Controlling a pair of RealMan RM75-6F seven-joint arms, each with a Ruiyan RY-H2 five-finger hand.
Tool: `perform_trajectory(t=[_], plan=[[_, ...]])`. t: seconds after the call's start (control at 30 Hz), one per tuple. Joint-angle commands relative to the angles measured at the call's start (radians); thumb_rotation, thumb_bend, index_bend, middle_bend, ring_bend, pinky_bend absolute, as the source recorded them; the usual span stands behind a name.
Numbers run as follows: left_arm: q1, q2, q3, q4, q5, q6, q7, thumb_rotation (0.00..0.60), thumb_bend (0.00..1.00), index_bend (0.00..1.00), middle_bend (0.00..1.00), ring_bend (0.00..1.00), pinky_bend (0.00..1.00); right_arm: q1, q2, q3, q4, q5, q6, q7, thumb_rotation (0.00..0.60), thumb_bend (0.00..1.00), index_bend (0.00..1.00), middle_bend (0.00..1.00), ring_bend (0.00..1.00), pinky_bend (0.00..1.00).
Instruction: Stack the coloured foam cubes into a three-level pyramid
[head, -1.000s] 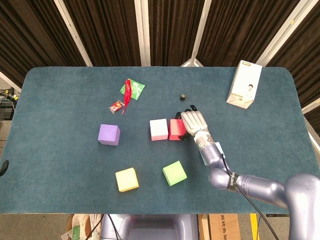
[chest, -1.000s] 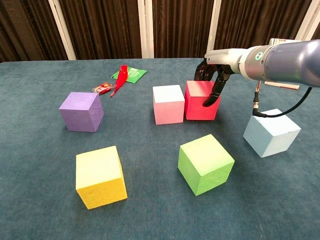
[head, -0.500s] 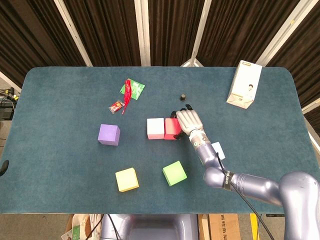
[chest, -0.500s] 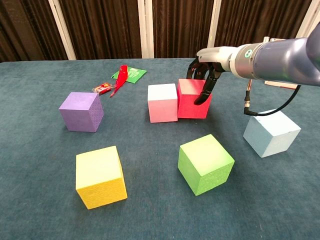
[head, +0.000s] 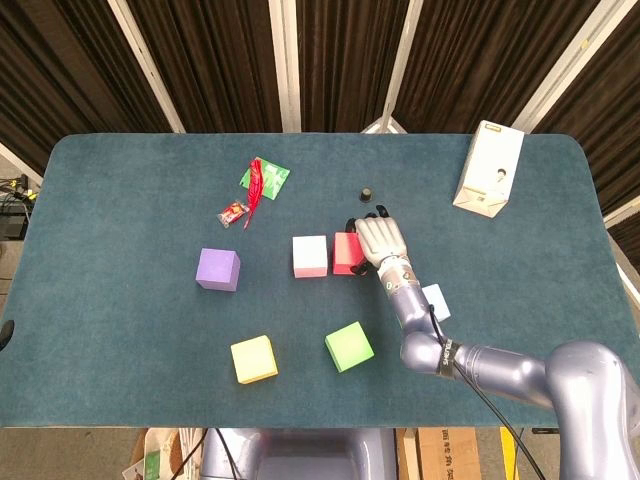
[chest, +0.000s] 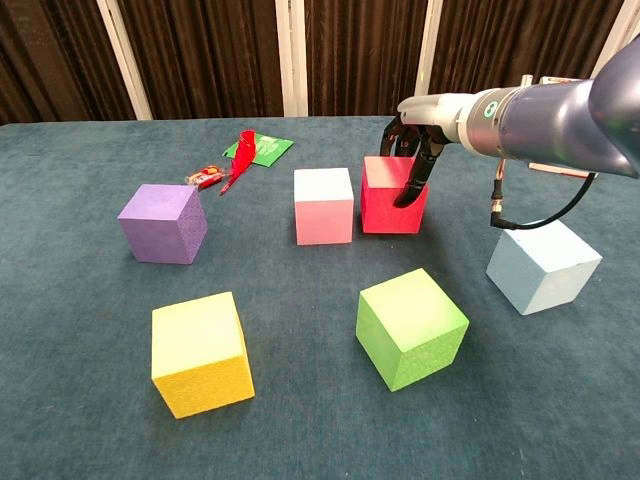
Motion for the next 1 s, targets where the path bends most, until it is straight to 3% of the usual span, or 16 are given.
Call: perform_trajectory(t=[0.03,0.6,1.0], plan=[[0.000,-0.001,0.001,-0.002,0.002,0.002,0.004,0.600,0.38,0.10,0.00,0.00,0.00,-0.002,-0.004,-0.007,0.011,-0.013,0.001,-0.004,0.600,0.19,0.41,0.42,0.22,0.00],[-0.001,-0.008,0.001,-0.004,0.001,0.006,0.019,0.600,0.38,0.10,0.00,0.00,0.00,-0.026,0.003,0.002,0.029,-0.088,-0.094,0.086,0.600,0.19,0.41,0.42,0.22,0.00],[0.000,-0.005,-0.002,-0.002,-0.005,0.003,0.012,0.600,0.38,0.10,0.00,0.00,0.00,-0.011,-0.042,-0.019,0.083,-0.123,-0.054,0.056,0.600,0.19,0.41,0.42,0.22,0.00]])
